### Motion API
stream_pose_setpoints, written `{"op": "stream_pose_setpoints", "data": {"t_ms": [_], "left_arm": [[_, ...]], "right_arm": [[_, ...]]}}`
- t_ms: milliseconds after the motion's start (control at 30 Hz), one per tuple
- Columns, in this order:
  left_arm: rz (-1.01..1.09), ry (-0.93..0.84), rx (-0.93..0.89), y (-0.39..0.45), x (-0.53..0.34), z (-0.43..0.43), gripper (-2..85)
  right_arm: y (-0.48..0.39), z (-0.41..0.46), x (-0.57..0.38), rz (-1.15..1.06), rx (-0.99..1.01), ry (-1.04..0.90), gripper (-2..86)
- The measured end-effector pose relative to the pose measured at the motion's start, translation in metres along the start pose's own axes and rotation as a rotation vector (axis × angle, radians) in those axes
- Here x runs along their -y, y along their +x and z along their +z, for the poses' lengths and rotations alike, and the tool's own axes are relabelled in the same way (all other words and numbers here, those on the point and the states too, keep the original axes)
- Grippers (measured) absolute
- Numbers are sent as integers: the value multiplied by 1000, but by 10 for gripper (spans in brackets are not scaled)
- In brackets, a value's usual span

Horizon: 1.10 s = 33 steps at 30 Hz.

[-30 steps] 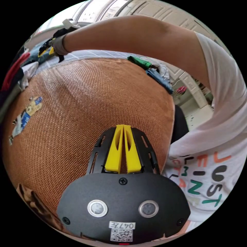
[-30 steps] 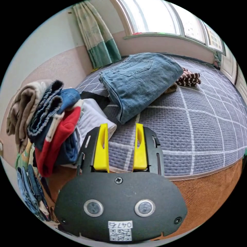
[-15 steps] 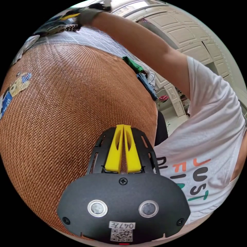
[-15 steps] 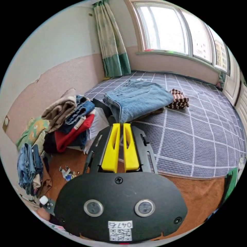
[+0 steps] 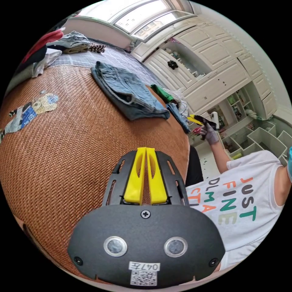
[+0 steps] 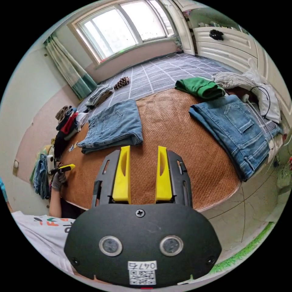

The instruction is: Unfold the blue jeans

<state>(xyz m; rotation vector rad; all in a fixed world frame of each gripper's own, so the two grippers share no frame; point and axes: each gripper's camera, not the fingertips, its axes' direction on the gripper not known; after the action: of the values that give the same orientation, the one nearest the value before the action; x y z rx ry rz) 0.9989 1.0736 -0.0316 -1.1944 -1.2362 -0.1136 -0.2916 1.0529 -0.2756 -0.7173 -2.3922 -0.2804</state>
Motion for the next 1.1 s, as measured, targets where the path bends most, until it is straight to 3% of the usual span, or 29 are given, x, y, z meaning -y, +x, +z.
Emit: {"op": "stream_pose_setpoints", "data": {"t_ms": [233, 433, 667, 900, 1100], "left_arm": [[38, -122, 193, 56, 12, 57, -10], [41, -117, 200, 77, 9, 71, -10], [63, -119, 239, 103, 5, 80, -10], [116, -157, 261, 130, 0, 90, -10], [99, -151, 244, 133, -13, 82, -10]], "right_arm": [[-128, 77, -16, -338, 236, -162, 55], [-275, 131, -46, -566, 343, -233, 26], [-360, 128, -62, -732, 147, -214, 20], [-408, 104, -26, -812, 36, 13, 168], [-433, 182, 2, -986, -256, -177, 194]]}}
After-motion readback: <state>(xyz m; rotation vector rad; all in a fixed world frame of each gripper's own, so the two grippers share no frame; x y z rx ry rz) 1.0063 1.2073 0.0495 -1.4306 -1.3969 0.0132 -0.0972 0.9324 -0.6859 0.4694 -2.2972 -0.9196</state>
